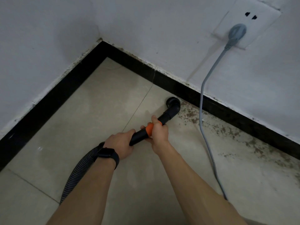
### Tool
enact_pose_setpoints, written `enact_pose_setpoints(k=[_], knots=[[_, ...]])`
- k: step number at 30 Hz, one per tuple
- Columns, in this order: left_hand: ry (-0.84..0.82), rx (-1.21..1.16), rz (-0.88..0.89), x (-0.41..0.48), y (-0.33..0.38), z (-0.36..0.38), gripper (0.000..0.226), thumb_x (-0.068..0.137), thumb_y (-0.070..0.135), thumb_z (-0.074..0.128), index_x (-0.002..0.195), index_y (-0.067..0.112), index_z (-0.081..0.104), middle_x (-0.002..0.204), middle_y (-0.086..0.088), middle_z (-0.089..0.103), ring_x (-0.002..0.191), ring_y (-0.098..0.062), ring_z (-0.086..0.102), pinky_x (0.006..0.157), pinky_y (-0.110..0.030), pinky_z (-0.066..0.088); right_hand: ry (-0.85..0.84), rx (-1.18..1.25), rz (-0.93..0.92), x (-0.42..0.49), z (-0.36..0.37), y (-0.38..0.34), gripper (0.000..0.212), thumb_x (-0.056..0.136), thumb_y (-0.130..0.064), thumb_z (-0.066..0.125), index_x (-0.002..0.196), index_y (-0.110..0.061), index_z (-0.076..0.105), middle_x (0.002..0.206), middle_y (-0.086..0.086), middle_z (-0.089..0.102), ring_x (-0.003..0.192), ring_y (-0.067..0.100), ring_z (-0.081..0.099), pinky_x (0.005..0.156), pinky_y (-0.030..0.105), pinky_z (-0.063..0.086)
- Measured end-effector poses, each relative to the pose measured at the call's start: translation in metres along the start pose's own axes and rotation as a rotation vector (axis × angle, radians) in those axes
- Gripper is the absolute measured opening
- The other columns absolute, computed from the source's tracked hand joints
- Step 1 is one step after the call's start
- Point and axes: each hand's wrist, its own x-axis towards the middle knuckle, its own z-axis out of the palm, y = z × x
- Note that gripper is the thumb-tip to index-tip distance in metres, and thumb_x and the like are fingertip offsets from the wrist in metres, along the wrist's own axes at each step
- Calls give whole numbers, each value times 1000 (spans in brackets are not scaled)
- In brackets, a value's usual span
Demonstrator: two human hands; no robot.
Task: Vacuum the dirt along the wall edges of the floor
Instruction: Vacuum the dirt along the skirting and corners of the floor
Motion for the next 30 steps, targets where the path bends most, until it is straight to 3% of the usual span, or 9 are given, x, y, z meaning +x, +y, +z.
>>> enact_pose_setpoints(k=[6,11,15,23,30], knots=[[-20,48,13,-23,-27,3,24,86,24,57,107,25,46,88,0,63,78,-23,63,63,-31,48,-22,25,49,-23,4,19,40,99,-20,64,132,-9,44,93,6,62,72,25,71,64,40,60],[-54,107,11,-43,-43,7,23,85,28,56,106,28,46,91,2,63,81,-23,63,66,-30,47,-3,68,81,-38,7,52,24,100,-24,63,114,-16,45,95,7,61,71,23,73,74,48,64],[-65,134,16,-48,-41,8,26,83,28,56,106,31,45,93,3,63,85,-23,63,67,-29,46,34,79,68,-43,2,59,21,101,-26,63,107,-18,44,97,8,62,72,23,73,73,47,64],[-56,140,64,-35,-19,9,24,83,26,55,105,30,45,90,4,62,76,-19,57,61,-27,36,67,105,52,-36,-15,44,32,101,-24,64,122,-9,44,91,8,62,67,24,71,75,48,63],[-52,112,56,-19,-6,11,27,83,26,56,108,28,45,87,3,60,71,-19,53,61,-29,41,17,34,32,-23,-26,26,36,102,-28,63,125,-11,41,92,6,62,73,24,72,67,43,61]])
